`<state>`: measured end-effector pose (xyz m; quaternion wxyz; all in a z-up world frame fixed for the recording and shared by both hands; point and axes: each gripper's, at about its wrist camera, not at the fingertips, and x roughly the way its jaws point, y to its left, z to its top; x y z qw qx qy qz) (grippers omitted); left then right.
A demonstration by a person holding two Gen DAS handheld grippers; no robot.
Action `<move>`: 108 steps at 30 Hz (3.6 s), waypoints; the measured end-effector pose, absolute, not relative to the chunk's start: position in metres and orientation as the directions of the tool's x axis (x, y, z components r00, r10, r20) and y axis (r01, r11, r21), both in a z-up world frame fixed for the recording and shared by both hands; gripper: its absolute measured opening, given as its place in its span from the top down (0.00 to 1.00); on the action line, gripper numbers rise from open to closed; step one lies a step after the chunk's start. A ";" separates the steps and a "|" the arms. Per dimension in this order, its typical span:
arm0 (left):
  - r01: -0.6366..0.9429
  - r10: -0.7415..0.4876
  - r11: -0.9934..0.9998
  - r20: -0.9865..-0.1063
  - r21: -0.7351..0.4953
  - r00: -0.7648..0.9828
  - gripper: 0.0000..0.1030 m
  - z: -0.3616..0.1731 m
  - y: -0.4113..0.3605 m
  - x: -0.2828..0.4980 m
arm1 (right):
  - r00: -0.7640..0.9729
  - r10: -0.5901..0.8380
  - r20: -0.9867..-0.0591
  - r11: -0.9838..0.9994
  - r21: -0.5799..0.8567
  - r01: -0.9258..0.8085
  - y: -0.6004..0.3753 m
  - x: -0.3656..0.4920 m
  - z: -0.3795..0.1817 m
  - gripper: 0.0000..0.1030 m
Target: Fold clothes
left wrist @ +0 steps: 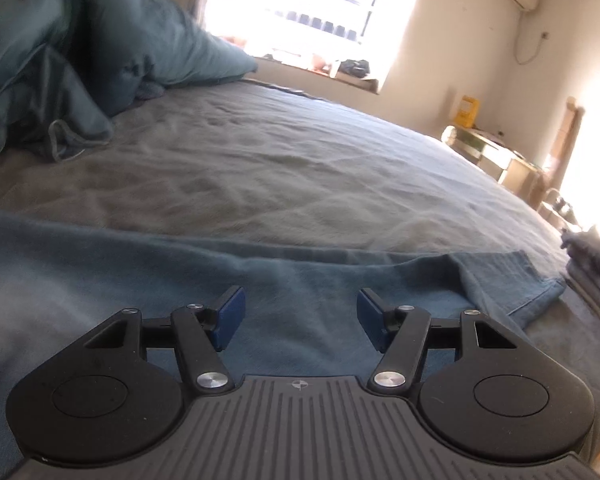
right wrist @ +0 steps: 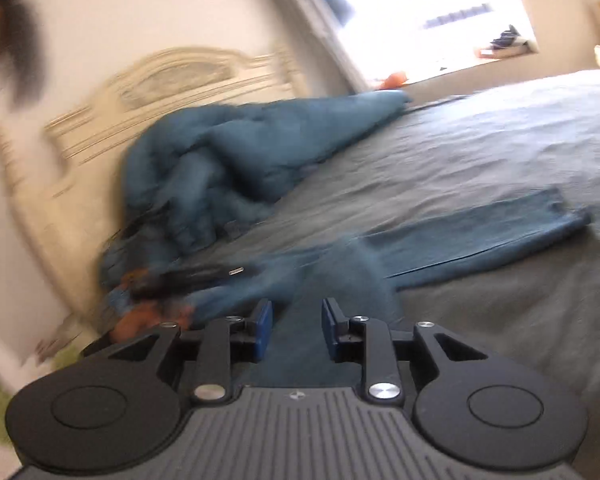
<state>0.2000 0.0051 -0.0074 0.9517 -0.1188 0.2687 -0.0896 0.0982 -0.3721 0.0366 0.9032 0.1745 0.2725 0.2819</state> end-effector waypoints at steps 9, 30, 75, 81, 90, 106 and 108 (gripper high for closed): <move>0.272 -0.308 0.951 -0.493 -0.146 0.813 0.40 -0.001 -0.039 0.241 | 0.765 0.299 -0.570 0.885 0.465 0.000 -0.411 0.180 -0.008 0.56; 0.215 -0.307 0.950 -0.543 -0.226 0.782 0.40 -0.026 -0.022 0.247 | 0.886 0.109 -0.450 0.680 0.684 0.264 -0.481 0.188 -0.038 0.98; 0.215 -0.284 0.958 -0.541 -0.190 0.792 0.35 -0.038 -0.028 0.243 | 0.785 -0.220 -0.580 0.975 -0.164 0.152 -0.419 0.352 -0.039 1.00; 0.192 -0.279 0.958 -0.544 -0.212 0.791 0.35 -0.030 -0.026 0.242 | 0.838 -0.171 -0.518 0.980 -0.005 0.197 -0.428 0.290 0.001 0.96; 0.155 -0.262 0.957 -0.500 -0.245 0.826 0.35 0.002 -0.009 0.194 | 0.868 0.282 -0.409 0.957 0.056 -0.285 -0.306 0.092 0.043 0.68; 0.017 -0.171 0.953 -0.490 -0.303 0.855 0.35 0.011 0.043 0.106 | 0.697 0.380 -0.608 0.476 -0.518 -0.711 -0.086 -0.018 -0.059 0.49; 0.004 -0.161 0.952 -0.492 -0.306 0.855 0.35 0.010 0.049 0.104 | 0.702 0.370 -0.609 0.462 -0.535 -0.707 -0.084 -0.018 -0.065 0.49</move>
